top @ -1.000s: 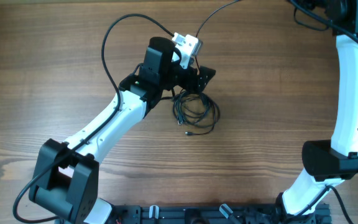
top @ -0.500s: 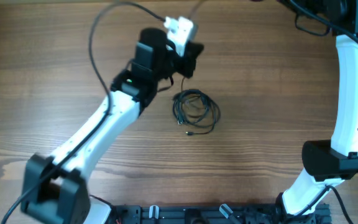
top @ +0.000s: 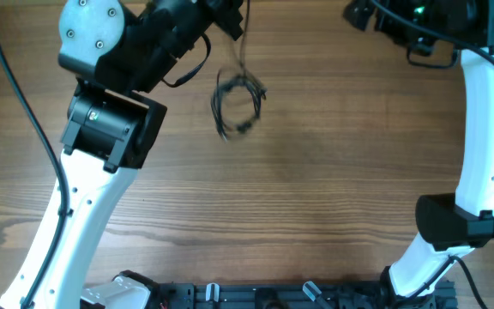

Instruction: Untangle cables

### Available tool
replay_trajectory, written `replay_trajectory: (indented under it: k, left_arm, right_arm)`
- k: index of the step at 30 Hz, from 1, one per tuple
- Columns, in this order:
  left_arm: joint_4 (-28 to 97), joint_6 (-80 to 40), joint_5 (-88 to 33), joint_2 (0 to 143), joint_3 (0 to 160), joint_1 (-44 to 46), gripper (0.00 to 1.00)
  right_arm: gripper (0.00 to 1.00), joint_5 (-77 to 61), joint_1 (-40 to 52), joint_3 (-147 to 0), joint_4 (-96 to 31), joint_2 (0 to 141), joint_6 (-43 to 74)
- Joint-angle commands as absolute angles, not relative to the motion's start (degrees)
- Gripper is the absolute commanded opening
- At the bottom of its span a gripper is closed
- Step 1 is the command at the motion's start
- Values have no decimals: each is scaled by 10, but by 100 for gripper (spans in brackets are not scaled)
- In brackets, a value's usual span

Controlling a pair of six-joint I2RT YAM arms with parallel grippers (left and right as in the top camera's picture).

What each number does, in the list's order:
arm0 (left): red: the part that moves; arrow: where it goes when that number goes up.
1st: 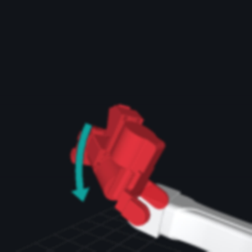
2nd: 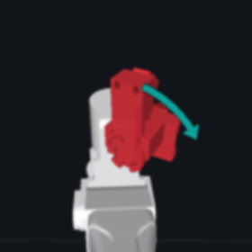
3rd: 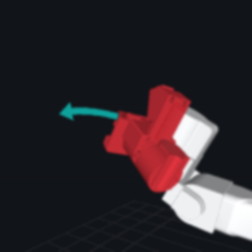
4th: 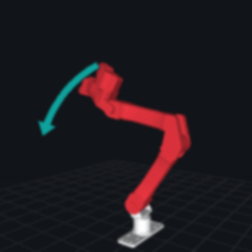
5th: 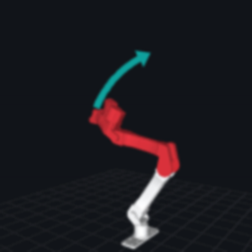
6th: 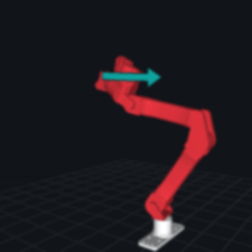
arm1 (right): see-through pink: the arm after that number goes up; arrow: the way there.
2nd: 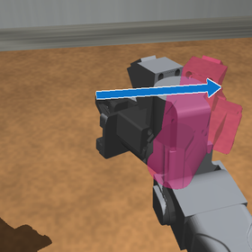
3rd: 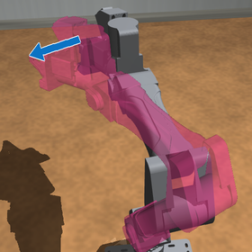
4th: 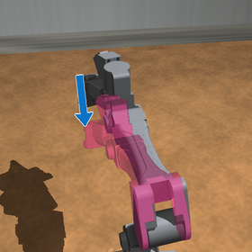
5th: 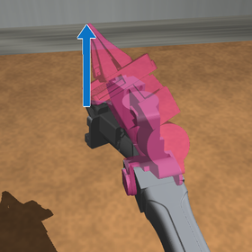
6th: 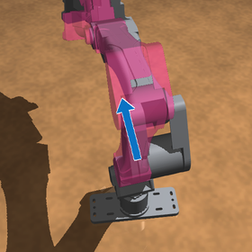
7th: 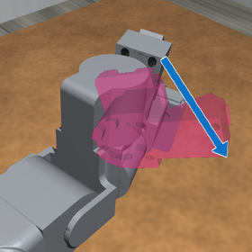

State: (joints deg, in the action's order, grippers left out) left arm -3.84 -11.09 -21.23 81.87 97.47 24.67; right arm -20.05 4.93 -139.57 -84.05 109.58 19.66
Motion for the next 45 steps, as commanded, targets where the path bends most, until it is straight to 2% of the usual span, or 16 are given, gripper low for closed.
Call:
replay_trajectory:
  k: [1, 8, 13, 18, 24, 28, 35, 41, 45]
  left_arm:
    - [-74, -158, -207, 825, 987, 245, 4]
    - [-66, -159, -112, 825, 987, 245, 4]
    - [-48, -159, -93, 825, 987, 245, 4]
    - [-70, -215, -95, 818, 987, 245, 4]
    - [-75, -245, -95, 813, 987, 245, 4]
    - [-71, -244, -95, 813, 987, 245, 4]
    - [-37, -227, -42, 813, 987, 245, 4]
    - [-50, -230, -42, 813, 987, 245, 4]
    - [-54, -241, -42, 813, 987, 245, 4]
  right_arm:
    - [100, -264, 93, -1353, -840, 1103, 160]
    - [100, -288, 183, -1211, -817, 1104, 65]
    - [100, -286, 197, -1206, -839, 1104, 35]
    - [100, -293, 204, -1142, -698, 1104, 147]
    - [100, -296, 237, -1025, -562, 1104, 182]
    - [100, -296, 238, -989, -565, 1104, 180]
    - [100, -296, 183, -1032, -607, 1031, 171]
    - [100, -294, 237, -1015, -621, 1017, 150]
    - [99, -122, 286, -1013, -607, 1019, 212]
